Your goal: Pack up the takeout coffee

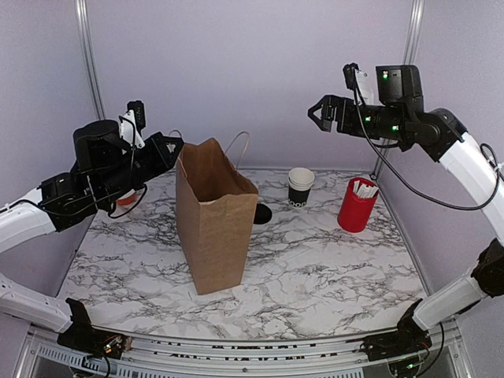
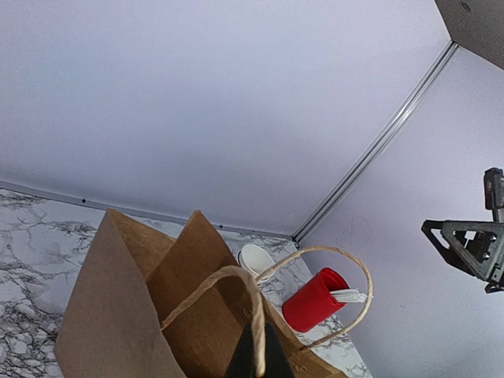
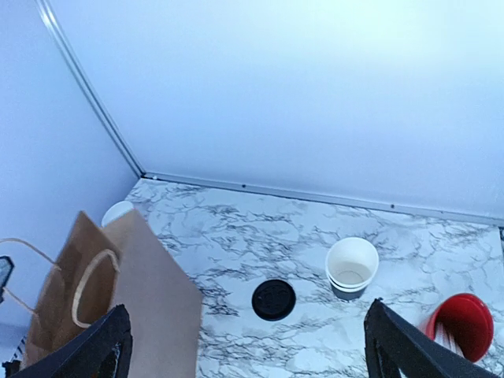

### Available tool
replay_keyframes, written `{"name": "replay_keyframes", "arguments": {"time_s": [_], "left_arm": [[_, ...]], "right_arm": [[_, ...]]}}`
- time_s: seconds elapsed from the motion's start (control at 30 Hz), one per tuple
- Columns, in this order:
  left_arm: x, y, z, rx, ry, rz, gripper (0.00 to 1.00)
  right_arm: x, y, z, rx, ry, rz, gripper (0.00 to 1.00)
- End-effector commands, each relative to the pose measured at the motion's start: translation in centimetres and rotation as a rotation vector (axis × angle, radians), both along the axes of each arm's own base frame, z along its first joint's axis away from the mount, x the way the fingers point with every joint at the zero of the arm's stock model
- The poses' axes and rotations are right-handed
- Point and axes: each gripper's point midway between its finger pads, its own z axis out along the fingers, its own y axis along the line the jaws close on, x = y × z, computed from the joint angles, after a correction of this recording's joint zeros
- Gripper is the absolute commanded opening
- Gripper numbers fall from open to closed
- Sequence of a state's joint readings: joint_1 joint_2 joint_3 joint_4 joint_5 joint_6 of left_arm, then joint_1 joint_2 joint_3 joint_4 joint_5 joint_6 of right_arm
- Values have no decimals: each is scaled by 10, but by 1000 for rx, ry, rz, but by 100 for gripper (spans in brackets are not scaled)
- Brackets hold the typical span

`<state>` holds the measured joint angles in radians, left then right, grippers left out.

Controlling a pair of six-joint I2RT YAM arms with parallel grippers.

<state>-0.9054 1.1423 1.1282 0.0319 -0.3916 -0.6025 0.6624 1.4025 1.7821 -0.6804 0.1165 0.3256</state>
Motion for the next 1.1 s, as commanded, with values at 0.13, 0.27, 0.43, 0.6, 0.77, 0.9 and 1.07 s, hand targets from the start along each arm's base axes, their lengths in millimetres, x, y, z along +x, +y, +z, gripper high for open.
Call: {"name": "replay_keyframes", "arguments": {"time_s": [0.13,0.27,0.43,0.6,0.77,0.9,1.07], "left_arm": [[-5,20,-5,7,19,17,7],[-8,28,-7,-1,24,28,13],[-15,39,-8,9,32,36,21],[-24,59,-12,35,43,76,39],[-33,80,-19,57,43,114,60],[-40,92,-18,66,26,128,77],[-46,110,-6,68,-14,177,96]], "right_arm": [[18,-45,-54,-32,93,-113,100],[19,-56,-66,-73,109,-155,100],[18,-64,-74,-111,124,-182,100],[17,-69,-79,-143,137,-196,100],[20,-75,-89,-180,159,-219,100],[22,-82,-94,-207,174,-252,100],[24,-100,-100,-218,197,-295,100]]}}
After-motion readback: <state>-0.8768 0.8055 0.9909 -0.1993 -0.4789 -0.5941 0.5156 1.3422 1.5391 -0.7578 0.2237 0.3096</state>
